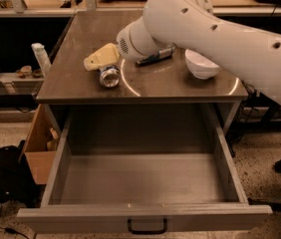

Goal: Place pepsi can into top drawer

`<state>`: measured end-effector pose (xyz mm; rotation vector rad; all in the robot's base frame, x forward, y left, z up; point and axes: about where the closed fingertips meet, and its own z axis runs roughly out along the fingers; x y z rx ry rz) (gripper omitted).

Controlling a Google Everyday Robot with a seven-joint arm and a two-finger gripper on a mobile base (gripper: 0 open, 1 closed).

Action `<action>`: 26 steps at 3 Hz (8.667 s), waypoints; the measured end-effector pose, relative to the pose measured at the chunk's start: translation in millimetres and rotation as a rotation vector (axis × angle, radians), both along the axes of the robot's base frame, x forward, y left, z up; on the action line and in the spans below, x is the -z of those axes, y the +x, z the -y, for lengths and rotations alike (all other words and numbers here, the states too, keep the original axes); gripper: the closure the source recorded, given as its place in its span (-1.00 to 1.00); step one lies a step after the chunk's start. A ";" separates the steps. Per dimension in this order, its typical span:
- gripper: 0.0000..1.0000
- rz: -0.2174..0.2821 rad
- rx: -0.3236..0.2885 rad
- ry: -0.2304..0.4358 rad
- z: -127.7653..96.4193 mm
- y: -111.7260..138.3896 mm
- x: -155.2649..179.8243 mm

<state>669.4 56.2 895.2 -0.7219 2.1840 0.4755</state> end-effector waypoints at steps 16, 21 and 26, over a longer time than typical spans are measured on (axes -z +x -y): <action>1.00 0.027 -0.104 0.062 25.4 -40.3 -13.0; 1.00 0.148 -0.006 0.113 87.4 -181.0 6.9; 1.00 0.146 0.168 0.119 116.6 -198.3 89.1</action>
Offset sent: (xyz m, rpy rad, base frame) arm 0.0056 0.0119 -0.0285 -0.0372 0.0090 -0.0930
